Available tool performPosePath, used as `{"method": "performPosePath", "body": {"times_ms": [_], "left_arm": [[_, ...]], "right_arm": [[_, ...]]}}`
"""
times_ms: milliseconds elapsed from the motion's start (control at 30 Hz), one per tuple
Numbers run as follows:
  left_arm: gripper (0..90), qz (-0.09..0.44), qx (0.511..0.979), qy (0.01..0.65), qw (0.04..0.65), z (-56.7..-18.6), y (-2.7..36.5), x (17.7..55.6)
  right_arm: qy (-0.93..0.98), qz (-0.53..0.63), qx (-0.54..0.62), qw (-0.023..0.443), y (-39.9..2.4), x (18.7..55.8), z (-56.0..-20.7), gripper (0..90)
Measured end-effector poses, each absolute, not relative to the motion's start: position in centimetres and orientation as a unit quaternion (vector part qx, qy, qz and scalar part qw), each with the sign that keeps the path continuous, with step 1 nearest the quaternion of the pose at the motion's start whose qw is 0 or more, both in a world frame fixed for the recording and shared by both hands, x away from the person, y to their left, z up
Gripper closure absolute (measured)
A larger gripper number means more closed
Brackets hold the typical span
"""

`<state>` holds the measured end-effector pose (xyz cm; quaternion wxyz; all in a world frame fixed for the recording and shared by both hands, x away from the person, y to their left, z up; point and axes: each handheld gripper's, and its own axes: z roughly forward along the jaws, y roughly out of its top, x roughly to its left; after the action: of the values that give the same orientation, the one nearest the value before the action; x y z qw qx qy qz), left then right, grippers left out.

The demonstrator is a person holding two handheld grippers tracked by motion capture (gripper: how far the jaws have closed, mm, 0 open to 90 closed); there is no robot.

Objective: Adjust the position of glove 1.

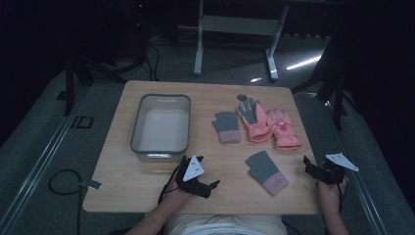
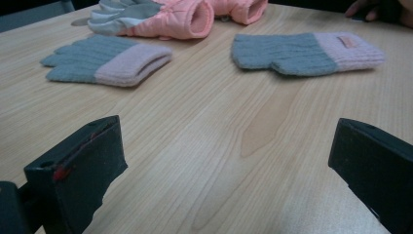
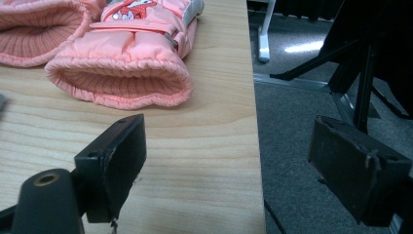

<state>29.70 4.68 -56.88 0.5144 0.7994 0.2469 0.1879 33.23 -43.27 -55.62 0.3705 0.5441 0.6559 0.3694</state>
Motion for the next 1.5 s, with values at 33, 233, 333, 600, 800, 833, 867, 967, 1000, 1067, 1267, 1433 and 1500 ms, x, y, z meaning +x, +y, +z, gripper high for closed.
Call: {"method": "performPosePath", "body": {"times_ms": [33,233,333,600,800,833,867,967,1000,1067,1267,1433,1500], "left_arm": [[0.0,0.187,0.799,0.249,0.515,-56.9,4.7,29.7],[0.0,0.185,0.797,0.244,0.52,-56.9,4.7,29.6],[0.0,0.187,0.799,0.242,0.518,-56.9,4.7,29.6],[0.0,0.193,0.802,0.238,0.513,-56.9,4.6,29.5],[0.0,0.195,0.801,0.239,0.514,-56.9,4.6,29.5],[0.0,0.195,0.801,0.239,0.513,-56.9,4.5,29.5],[0.0,0.194,0.802,0.238,0.513,-56.9,4.5,29.5],[0.0,0.193,0.803,0.239,0.512,-56.9,4.5,29.5],[0.0,0.194,0.802,0.24,0.512,-56.9,4.5,29.5],[0.0,0.194,0.802,0.239,0.512,-56.9,4.5,29.5],[0.0,0.19,0.8,0.24,0.516,-56.9,4.6,29.6],[0.0,0.189,0.8,0.24,0.517,-56.9,4.6,29.6],[0.0,0.188,0.8,0.24,0.517,-56.9,4.6,29.6]], "right_arm": [[0.656,0.37,0.545,0.368,-43.3,33.3,-55.6,14.1],[0.656,0.364,0.545,0.374,-43.2,33.4,-55.6,14.1],[0.66,0.359,0.542,0.375,-43.1,33.4,-55.6,14.7],[0.664,0.357,0.549,0.362,-43.1,33.6,-55.6,16.0],[0.668,0.357,0.548,0.355,-43.1,33.6,-55.5,16.3],[0.674,0.35,0.544,0.357,-43.1,33.6,-55.5,16.3],[0.676,0.347,0.542,0.358,-43.1,33.6,-55.4,16.3],[0.675,0.356,0.55,0.341,-43.3,33.8,-54.8,16.1],[0.674,0.361,0.552,0.333,-43.4,33.9,-54.6,15.2],[0.677,0.355,0.556,0.327,-43.4,34.1,-54.3,14.6],[0.673,0.354,0.56,0.328,-43.1,34.4,-51.9,13.0],[0.691,0.349,0.548,0.318,-42.2,35.0,-50.3,11.8],[0.694,0.347,0.541,0.324,-41.6,35.3,-49.8,11.7]]}}
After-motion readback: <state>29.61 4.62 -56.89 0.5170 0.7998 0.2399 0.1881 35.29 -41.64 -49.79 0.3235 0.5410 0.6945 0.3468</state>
